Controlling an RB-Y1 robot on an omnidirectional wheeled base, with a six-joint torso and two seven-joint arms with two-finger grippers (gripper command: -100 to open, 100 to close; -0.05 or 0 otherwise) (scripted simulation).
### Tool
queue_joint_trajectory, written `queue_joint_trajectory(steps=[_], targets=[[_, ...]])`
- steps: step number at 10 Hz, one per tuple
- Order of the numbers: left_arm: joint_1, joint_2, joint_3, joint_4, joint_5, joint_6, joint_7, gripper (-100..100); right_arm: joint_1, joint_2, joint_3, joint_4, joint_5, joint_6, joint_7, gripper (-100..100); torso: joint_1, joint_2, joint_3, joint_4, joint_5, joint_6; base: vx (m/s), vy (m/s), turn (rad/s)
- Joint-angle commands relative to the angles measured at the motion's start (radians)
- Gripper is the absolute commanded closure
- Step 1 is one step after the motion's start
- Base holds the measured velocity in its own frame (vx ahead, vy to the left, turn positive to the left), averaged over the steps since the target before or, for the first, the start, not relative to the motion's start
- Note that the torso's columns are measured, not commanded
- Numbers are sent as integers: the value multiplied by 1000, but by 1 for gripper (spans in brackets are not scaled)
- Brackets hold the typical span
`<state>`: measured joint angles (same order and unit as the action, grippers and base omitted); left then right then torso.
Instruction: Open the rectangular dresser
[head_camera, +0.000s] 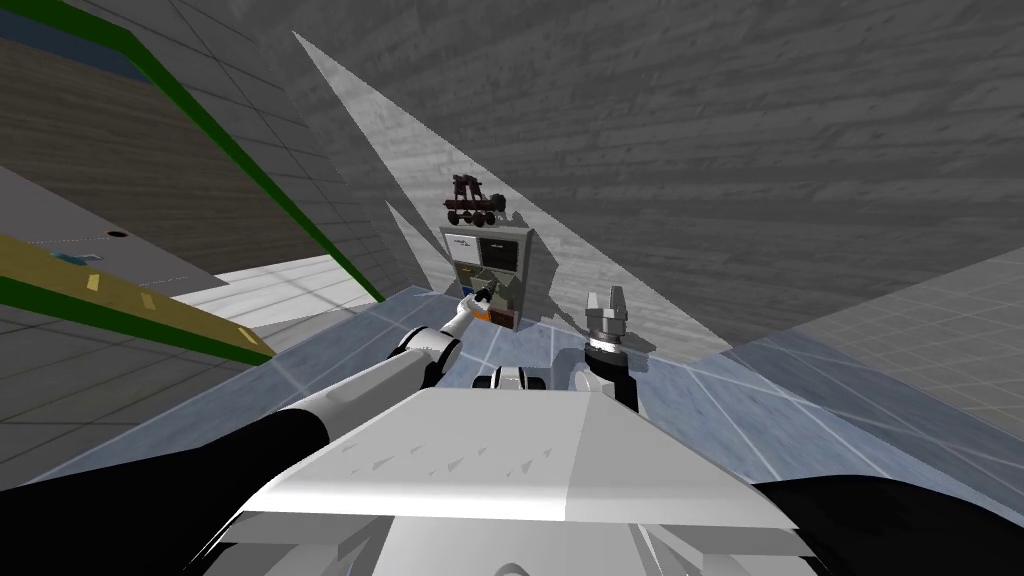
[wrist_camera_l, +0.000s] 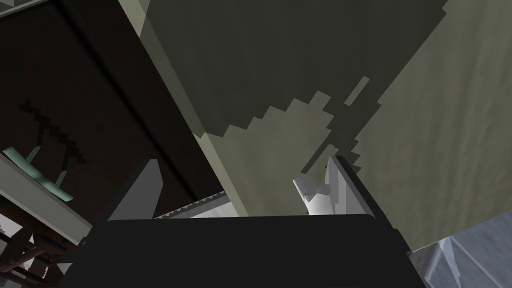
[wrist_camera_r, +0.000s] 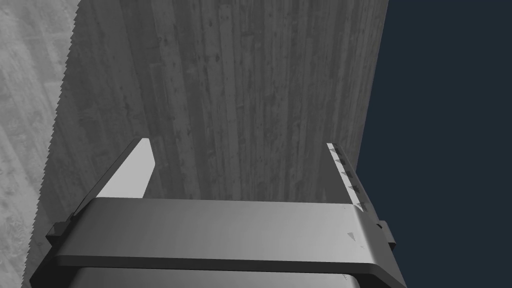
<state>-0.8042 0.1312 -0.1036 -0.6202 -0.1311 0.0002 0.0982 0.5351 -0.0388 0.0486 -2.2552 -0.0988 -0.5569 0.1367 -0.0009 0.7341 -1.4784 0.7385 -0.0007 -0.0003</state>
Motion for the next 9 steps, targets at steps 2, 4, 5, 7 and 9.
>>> queue_joint_trajectory(steps=[2, 4, 5, 7, 9], targets=[[-57, 1, -4, 8, 4, 44, 12, -100, 0, 0, 0, 0, 0, 0, 0, 0, 2, 8, 5, 4, 0, -1, -21, 20, -1], [-44, -6, 3, 21, -2, 31, 8, 0, 0, 0, 0, 0, 0, 0, 0, 0, 0, 9, 6, 4, 0, -1, -3, 4, -4], [-41, -6, 2, 22, -1, 32, 9, 0, 0, 0, 0, 0, 0, 0, 0, 0, 0, 8, 5, 3, 0, 0, 0, 0, 0], [-39, -6, 2, 24, -1, 33, 9, 0, 0, 0, 0, 0, 0, 0, 0, 0, 0, 6, 4, 2, 0, 0, 0, 0, 0], [-38, -7, 2, 25, -1, 34, 9, 0, 0, 0, 0, 0, 0, 0, 0, 0, 1, 5, 3, 1, 0, 0, 0, 0, 0]])
